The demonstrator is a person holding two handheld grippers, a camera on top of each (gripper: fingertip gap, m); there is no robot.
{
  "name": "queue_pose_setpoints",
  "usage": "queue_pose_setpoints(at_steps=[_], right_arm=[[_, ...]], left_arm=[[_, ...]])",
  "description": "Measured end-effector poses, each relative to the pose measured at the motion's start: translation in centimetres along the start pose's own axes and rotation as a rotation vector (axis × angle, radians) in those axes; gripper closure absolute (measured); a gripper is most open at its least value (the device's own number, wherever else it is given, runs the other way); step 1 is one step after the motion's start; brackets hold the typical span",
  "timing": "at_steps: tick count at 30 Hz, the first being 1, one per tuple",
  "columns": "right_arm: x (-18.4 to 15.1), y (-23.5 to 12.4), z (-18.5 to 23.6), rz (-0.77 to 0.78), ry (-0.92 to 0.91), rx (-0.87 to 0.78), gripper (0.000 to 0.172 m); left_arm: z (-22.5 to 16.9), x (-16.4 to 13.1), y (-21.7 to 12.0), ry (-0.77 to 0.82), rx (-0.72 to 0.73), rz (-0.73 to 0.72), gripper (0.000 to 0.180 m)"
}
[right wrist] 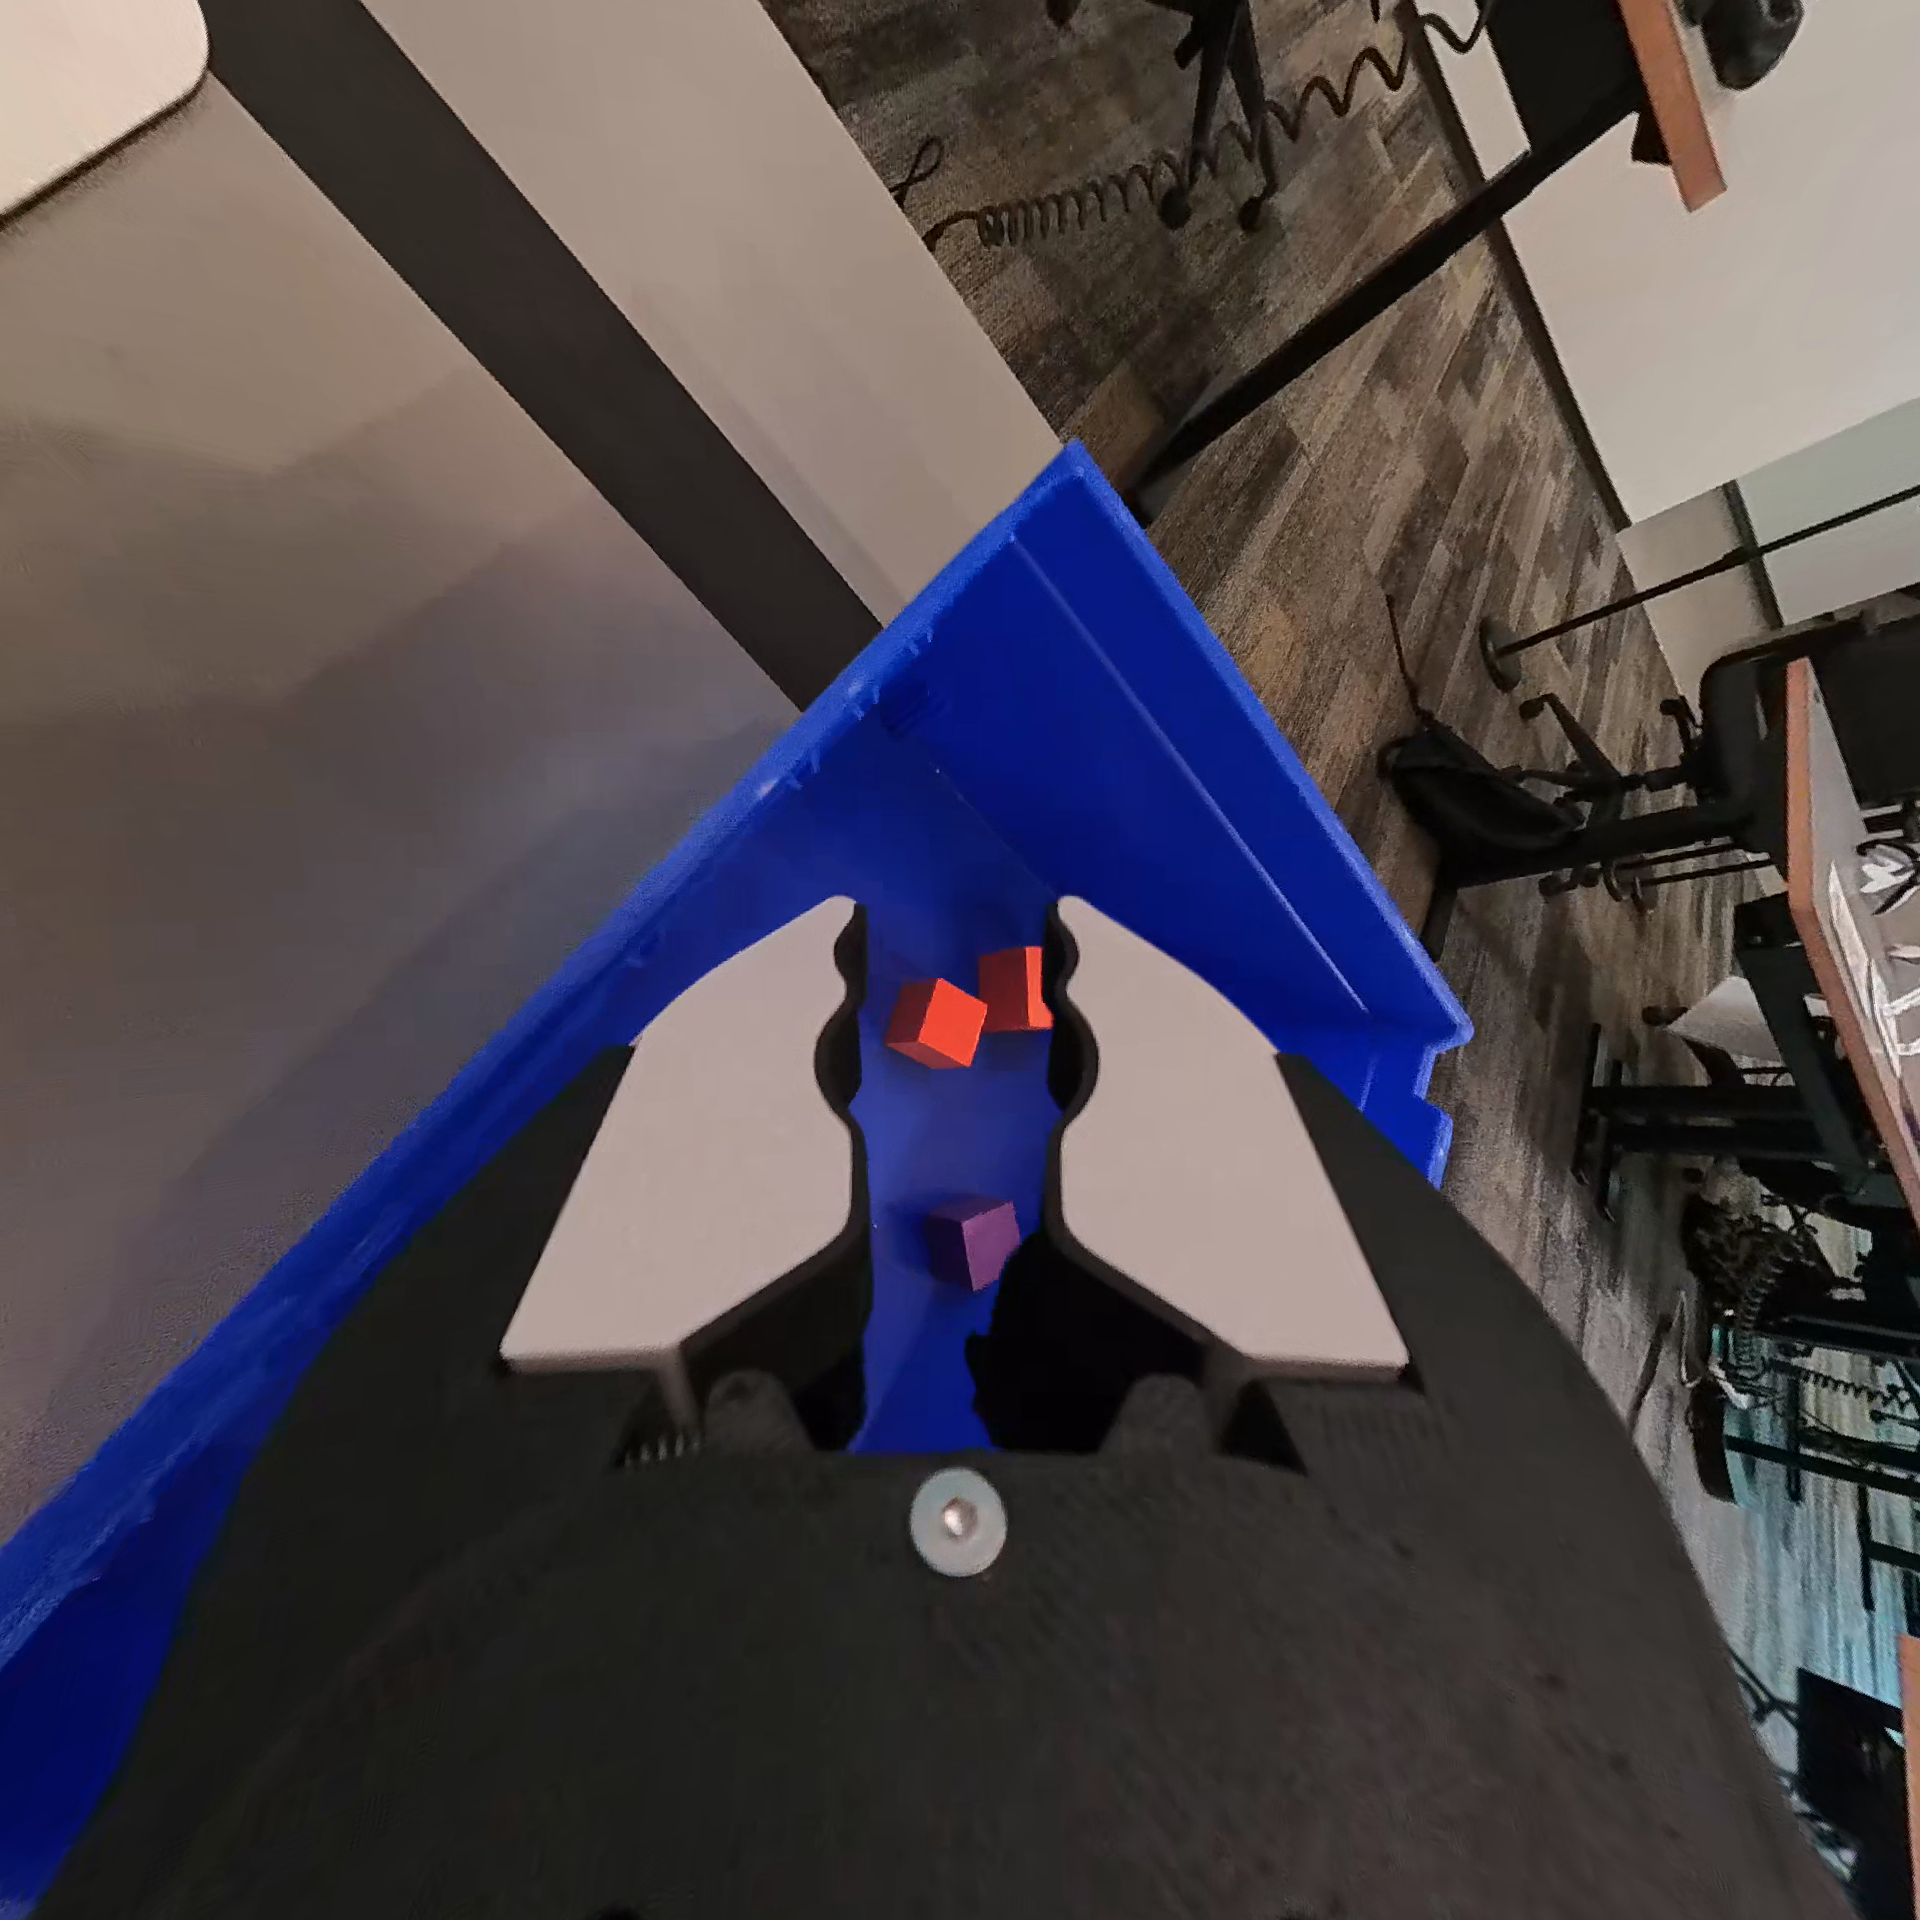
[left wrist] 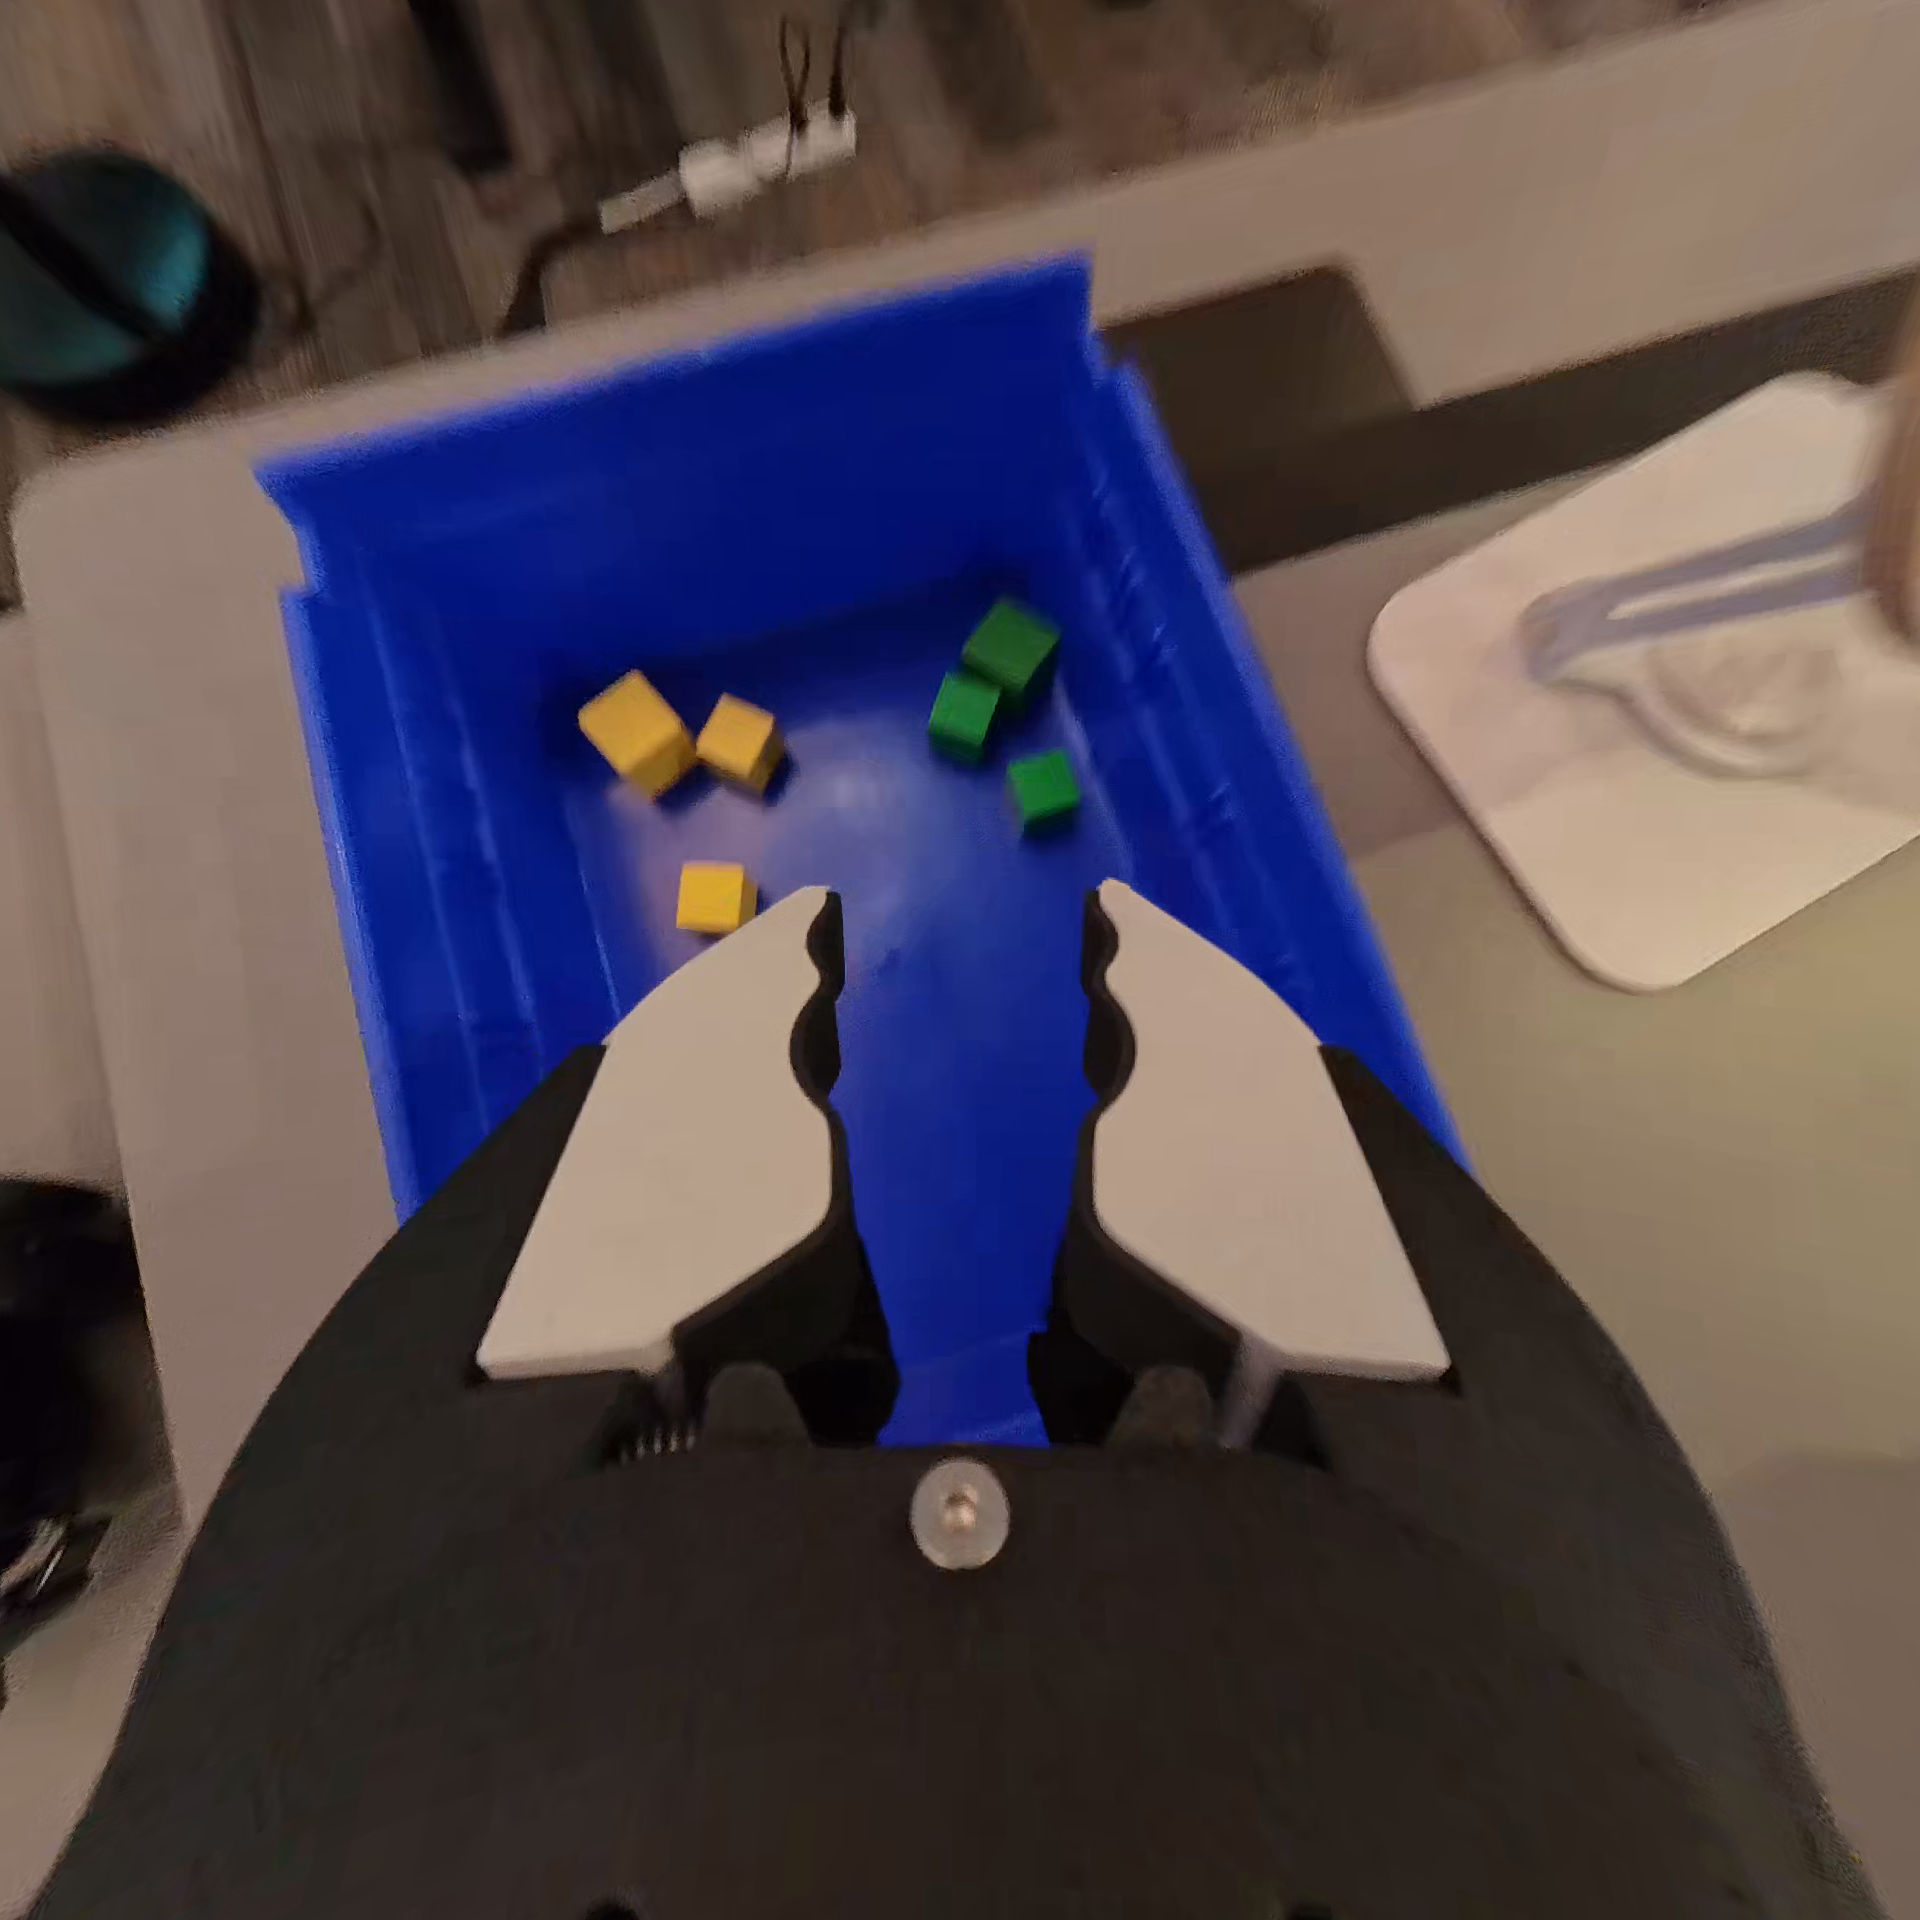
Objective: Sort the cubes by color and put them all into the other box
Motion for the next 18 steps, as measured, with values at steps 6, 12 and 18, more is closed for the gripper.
queue_pose_setpoints(at_steps=[6,12,18], right_arm=[[0.4,0.2,0.5,-0.008,-0.017,0.010,0.140],[0.6,0.4,0.9,-0.009,-0.036,0.015,0.142],[0.7,0.3,0.9,-0.012,-0.047,0.012,0.143]], left_arm=[[4.3,-5.0,2.2,0.045,0.185,0.290,0.138],[6.0,-8.9,4.1,0.010,0.260,0.506,0.134],[6.9,-10.5,5.4,-0.024,0.279,0.564,0.125]])
Point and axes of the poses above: each gripper's, where its closed fingertips meet, y out along the fingers, x out of its top, z = x × y across the jaws, the point moved 1 cm from there along -y, back along the fingers, and after that the axes turned 8 degrees about -y, right-handed, at the moved point
